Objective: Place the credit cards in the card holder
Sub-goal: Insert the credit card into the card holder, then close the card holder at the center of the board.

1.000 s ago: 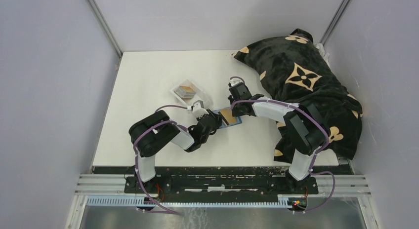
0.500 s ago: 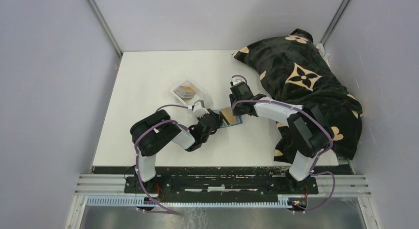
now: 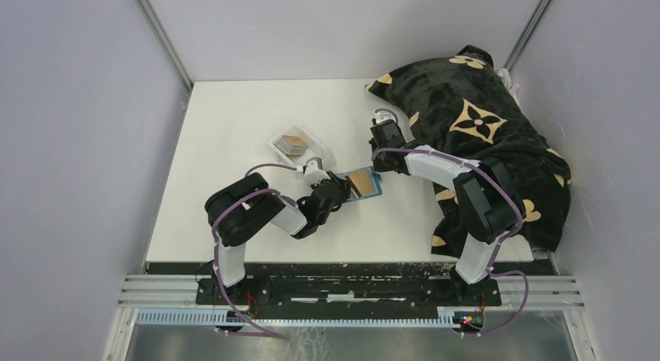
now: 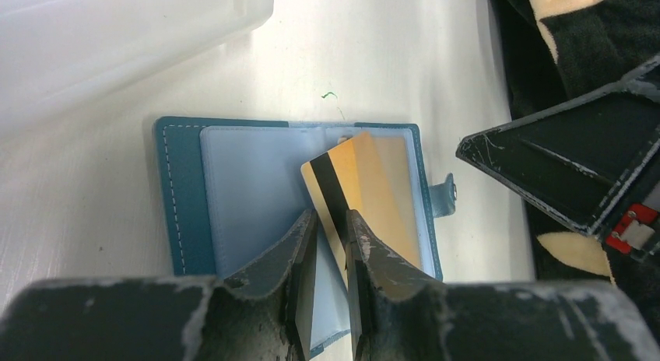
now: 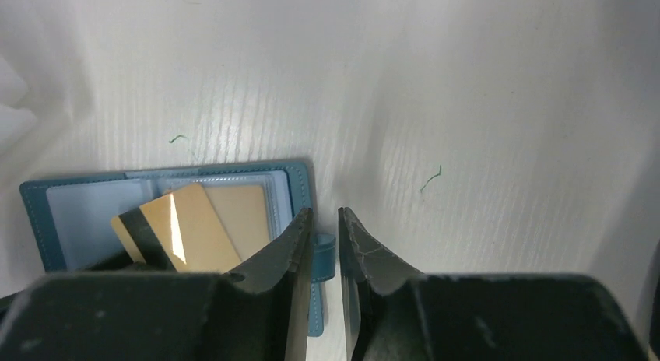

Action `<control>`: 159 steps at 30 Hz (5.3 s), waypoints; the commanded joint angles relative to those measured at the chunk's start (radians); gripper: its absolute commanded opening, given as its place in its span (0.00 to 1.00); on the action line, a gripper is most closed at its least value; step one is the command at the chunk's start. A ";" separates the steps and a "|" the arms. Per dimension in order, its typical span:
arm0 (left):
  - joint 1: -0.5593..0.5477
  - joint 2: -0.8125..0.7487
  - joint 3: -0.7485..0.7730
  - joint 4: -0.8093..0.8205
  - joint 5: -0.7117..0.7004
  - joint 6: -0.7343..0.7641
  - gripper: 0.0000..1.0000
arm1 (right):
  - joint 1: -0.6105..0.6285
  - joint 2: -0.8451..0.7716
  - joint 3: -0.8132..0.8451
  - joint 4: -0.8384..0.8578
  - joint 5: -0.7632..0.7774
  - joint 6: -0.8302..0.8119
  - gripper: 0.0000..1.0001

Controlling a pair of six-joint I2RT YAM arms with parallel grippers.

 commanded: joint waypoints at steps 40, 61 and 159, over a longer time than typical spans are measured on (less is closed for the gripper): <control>0.026 0.058 0.154 -0.096 0.097 0.150 0.28 | -0.025 0.117 0.060 0.026 -0.128 0.029 0.10; 0.025 0.068 0.168 -0.121 0.123 0.129 0.34 | -0.015 0.109 0.038 0.033 -0.133 0.039 0.15; 0.002 -0.204 -0.128 -0.027 -0.070 0.065 0.66 | 0.156 0.024 0.028 -0.022 0.242 -0.035 0.62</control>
